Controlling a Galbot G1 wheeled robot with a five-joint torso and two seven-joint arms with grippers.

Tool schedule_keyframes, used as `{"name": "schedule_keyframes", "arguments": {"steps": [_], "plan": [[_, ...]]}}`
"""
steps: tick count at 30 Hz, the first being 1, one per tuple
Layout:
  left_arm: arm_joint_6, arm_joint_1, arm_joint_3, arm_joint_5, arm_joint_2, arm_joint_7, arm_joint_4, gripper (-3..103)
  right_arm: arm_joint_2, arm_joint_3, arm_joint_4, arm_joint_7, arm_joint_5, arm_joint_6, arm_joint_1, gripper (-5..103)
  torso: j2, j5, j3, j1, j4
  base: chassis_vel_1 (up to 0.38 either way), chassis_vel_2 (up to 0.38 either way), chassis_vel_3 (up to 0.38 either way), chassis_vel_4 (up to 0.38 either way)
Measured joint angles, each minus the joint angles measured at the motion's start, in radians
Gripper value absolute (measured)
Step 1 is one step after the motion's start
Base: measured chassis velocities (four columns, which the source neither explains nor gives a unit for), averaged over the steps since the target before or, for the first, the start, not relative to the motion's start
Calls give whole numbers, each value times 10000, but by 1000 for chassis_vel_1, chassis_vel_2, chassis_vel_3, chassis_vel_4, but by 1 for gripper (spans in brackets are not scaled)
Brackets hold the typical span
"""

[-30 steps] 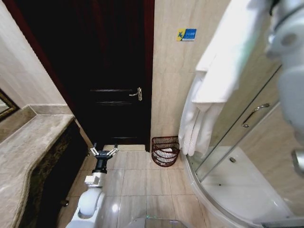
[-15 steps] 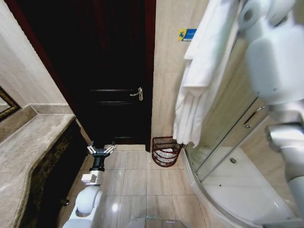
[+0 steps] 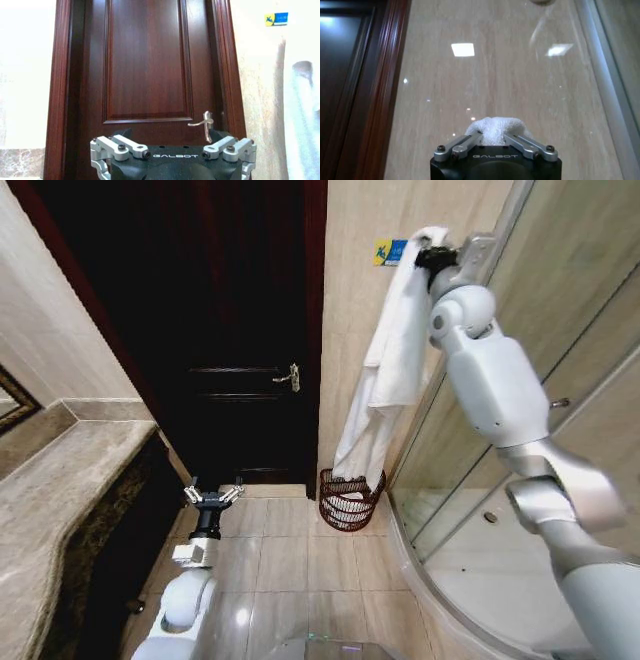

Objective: Discard the used towel into the hamper.

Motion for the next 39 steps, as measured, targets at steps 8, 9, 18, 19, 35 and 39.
{"name": "schedule_keyframes", "arguments": {"steps": [8,9,18,19,35,39], "plan": [[-122,325,24,157,-211,84,-143,100,-144,115,-222,-336,-572,610,-818,3,-10,11,-5,-6,-8,0,0,0,0],[-175,368,49,186,-244,114,-161,100,-173,123,-253,-361,-656,790,-931,3,-47,11,-23,-25,-7,0,0,0,0],[-221,584,164,445,-466,171,-522,100,-599,384,255,-242,-767,774,-1935,3,-619,10,-324,-291,-6,0,0,0,0],[-223,601,162,481,-496,172,-545,100,-627,408,267,-232,-774,768,-2023,3,-685,12,-358,-319,-6,0,0,0,0],[-252,494,411,954,-746,188,-463,100,-930,690,698,-320,-662,792,-2902,3,-1685,7,-899,-782,-2,0,0,0,0],[-226,467,440,1010,-805,207,-492,100,-706,610,393,-193,-367,531,-2605,3,-1931,6,-1034,-890,-2,0,0,0,0]]}}
